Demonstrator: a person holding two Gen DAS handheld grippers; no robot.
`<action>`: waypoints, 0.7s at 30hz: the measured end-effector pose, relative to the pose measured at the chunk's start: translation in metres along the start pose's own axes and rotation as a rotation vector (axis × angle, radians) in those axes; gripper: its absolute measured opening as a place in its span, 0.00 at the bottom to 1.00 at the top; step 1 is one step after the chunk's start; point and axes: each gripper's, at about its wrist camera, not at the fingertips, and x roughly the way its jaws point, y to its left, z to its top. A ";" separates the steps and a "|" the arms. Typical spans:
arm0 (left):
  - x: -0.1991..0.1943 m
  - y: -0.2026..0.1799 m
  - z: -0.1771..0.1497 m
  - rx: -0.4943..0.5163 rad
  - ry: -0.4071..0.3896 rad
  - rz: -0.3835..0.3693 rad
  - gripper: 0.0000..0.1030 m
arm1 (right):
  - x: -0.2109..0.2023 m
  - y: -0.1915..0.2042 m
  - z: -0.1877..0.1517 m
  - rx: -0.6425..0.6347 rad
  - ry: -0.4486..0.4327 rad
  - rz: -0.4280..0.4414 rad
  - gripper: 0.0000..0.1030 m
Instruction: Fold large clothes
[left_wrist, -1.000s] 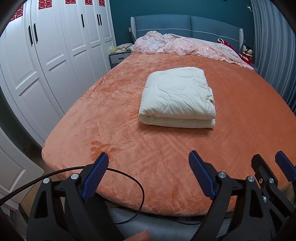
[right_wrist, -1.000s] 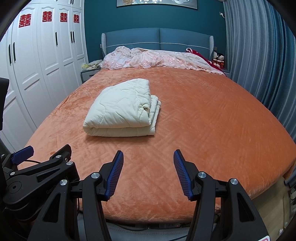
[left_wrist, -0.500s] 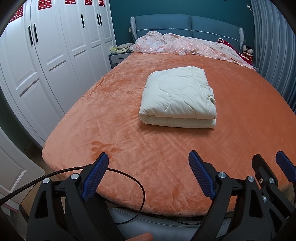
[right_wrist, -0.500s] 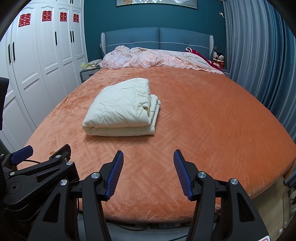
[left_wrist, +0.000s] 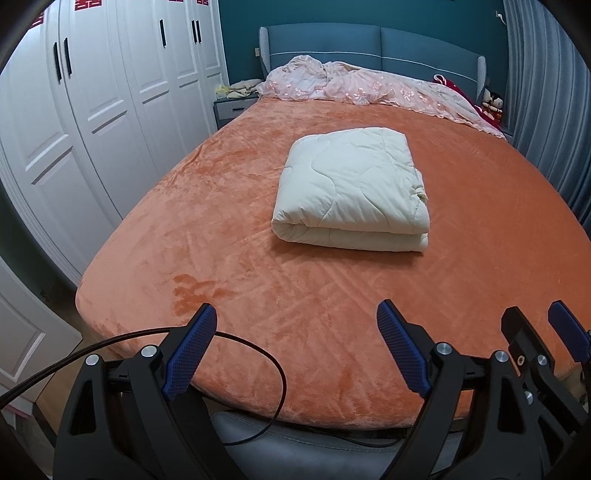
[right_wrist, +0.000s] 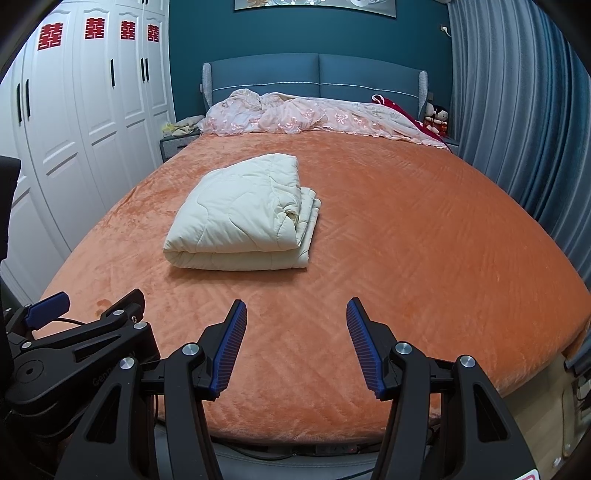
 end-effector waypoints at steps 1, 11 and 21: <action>0.000 0.000 0.000 0.003 -0.006 0.005 0.83 | 0.000 0.001 0.000 0.000 0.000 0.000 0.54; 0.000 -0.001 0.002 0.011 -0.034 0.042 0.80 | 0.002 0.000 0.002 -0.015 0.006 -0.002 0.54; 0.001 -0.003 0.003 0.027 -0.036 0.040 0.77 | 0.003 -0.003 0.003 -0.015 0.008 -0.003 0.54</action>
